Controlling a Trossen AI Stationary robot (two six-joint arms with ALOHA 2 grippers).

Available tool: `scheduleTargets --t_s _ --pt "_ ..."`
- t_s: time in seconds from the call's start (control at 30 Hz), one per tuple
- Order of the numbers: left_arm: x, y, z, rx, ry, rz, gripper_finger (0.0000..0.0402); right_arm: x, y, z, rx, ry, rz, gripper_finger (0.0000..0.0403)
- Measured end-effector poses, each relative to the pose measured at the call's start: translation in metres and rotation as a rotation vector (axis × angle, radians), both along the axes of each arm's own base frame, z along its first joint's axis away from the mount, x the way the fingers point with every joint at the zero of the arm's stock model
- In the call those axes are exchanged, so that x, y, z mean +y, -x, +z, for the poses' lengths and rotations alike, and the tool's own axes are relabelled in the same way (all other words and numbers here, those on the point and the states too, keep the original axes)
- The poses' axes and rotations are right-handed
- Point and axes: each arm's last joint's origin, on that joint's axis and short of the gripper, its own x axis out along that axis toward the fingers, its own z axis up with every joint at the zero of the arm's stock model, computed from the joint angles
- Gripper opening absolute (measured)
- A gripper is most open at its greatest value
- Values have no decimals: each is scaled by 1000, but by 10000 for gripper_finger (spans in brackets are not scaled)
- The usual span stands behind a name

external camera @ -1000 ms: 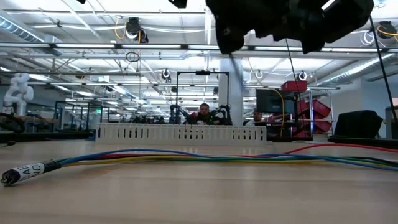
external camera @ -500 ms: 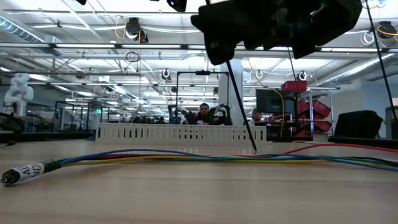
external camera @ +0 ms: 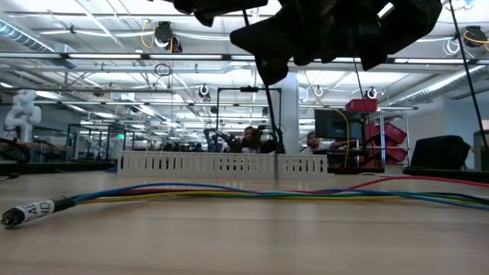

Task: Ziptie cables
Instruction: Wrap the black zip tie on the cables

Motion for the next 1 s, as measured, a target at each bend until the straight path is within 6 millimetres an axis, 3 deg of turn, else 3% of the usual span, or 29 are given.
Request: scheduleTargets --t_s 0.23,0.5,0.63,0.87,1.0 --pt "-4 3 1 -8 -24 74 51 -4 0 -1 4 15 -25 0" --pt "-5 3 -1 3 -28 73 14 -5 0 -2 7 22 -29 0" --pt "-11 10 10 -35 -26 49 12 -7 -1 -2 10 21 -52 0" --pt "-35 58 56 -161 -77 109 12 -11 -2 -2 5 55 -177 0" --pt "-46 78 57 -138 -38 206 12 -11 -3 3 -51 82 -219 0"
